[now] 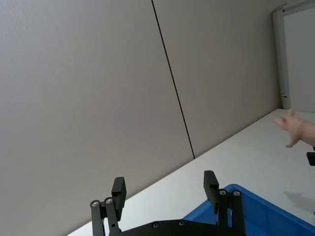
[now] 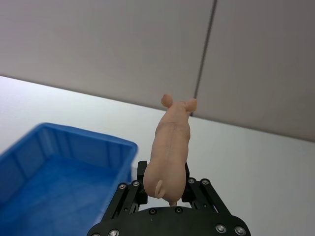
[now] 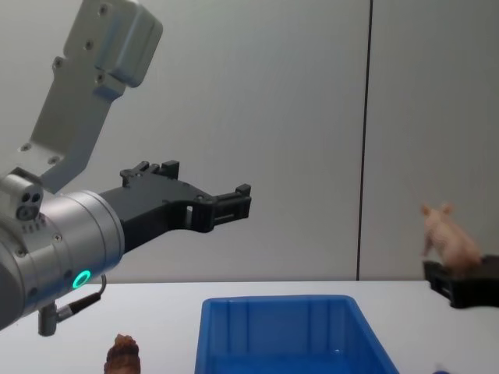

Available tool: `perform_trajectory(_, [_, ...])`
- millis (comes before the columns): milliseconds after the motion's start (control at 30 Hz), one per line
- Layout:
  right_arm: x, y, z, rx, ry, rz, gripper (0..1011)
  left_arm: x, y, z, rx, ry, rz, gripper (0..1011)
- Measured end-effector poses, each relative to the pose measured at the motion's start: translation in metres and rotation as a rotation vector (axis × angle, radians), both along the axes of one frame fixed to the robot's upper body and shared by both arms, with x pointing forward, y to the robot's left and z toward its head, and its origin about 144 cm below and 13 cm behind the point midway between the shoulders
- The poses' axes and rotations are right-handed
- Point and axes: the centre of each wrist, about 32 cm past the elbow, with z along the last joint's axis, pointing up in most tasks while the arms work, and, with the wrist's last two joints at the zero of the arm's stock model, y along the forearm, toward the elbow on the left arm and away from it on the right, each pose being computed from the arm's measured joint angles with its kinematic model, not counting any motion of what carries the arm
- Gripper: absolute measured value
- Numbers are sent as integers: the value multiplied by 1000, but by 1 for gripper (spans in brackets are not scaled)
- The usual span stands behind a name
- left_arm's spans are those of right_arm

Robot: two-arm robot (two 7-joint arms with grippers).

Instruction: Pick up the two dolls from the table and place them into the box.

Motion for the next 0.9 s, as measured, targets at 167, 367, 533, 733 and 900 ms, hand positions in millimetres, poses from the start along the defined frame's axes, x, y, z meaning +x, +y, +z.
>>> perform_trajectory(167, [4, 5, 9, 12, -26, 71, 342, 0, 0, 0, 0, 0, 0, 1001])
perform_trajectory(367, [9, 12, 18, 28, -43, 163, 340, 0, 0, 0, 0, 0, 0, 1001])
perform_trajectory(533, [14, 18, 25, 44, -40, 235, 340, 0, 0, 0, 0, 0, 0, 1001])
perform_trajectory(733, [22, 26, 31, 68, -1, 330, 340, 0, 0, 0, 0, 0, 0, 1001])
perform_trajectory(900, [30, 33, 36, 90, 53, 405, 340, 0, 0, 0, 0, 0, 0, 1001])
